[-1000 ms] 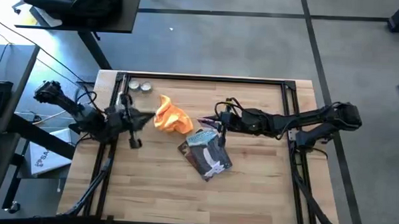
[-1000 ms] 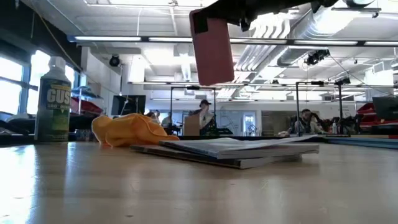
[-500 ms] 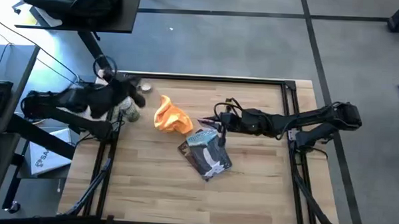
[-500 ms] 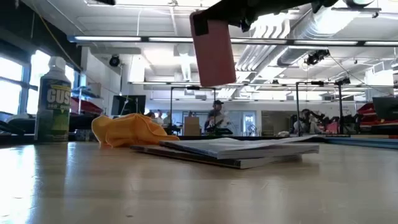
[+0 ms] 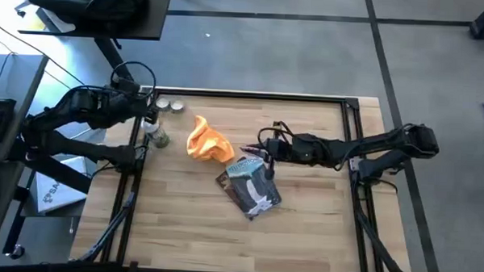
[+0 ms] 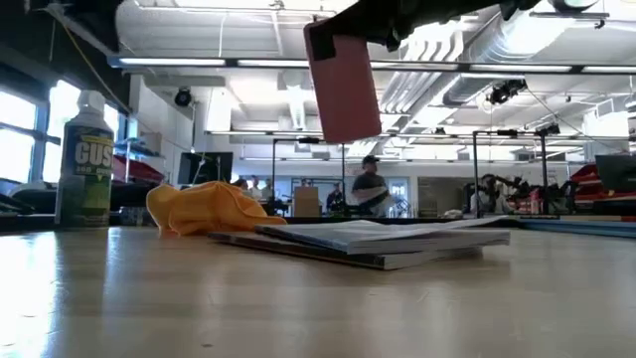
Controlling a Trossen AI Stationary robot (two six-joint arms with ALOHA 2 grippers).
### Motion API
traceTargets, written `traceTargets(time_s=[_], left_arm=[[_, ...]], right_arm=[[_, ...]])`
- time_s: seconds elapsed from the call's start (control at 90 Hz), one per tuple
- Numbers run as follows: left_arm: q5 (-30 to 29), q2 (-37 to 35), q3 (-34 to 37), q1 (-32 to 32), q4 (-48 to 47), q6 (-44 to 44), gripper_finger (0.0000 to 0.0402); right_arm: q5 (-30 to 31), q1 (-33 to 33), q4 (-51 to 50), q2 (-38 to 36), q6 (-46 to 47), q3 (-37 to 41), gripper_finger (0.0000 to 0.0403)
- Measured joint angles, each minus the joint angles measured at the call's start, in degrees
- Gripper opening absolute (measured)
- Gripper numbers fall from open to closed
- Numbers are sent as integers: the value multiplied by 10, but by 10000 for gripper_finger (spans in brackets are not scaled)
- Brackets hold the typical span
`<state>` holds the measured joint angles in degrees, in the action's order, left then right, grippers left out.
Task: Apply microfiber cloth
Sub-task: Spray the cellphone using the spray bottle
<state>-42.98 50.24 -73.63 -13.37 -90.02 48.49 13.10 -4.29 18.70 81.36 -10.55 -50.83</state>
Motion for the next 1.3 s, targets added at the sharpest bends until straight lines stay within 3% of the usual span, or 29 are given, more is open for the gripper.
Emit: traceTargets(time_s=[0.111, 0.456, 0.656, 1.3], left_arm=[[41, -10, 3, -15, 7, -10, 18], [20, 12, 78, -51, 0, 30, 117], [49, 26, 102, -71, 0, 53, 160], [74, 32, 127, -79, 25, 115, 162]], right_arm=[[0, 1, 0, 0, 0, 0, 0], [0, 1, -9, 0, 0, 0, 0], [0, 1, -10, 0, 0, 0, 0], [0, 1, -19, 0, 5, 0, 0]])
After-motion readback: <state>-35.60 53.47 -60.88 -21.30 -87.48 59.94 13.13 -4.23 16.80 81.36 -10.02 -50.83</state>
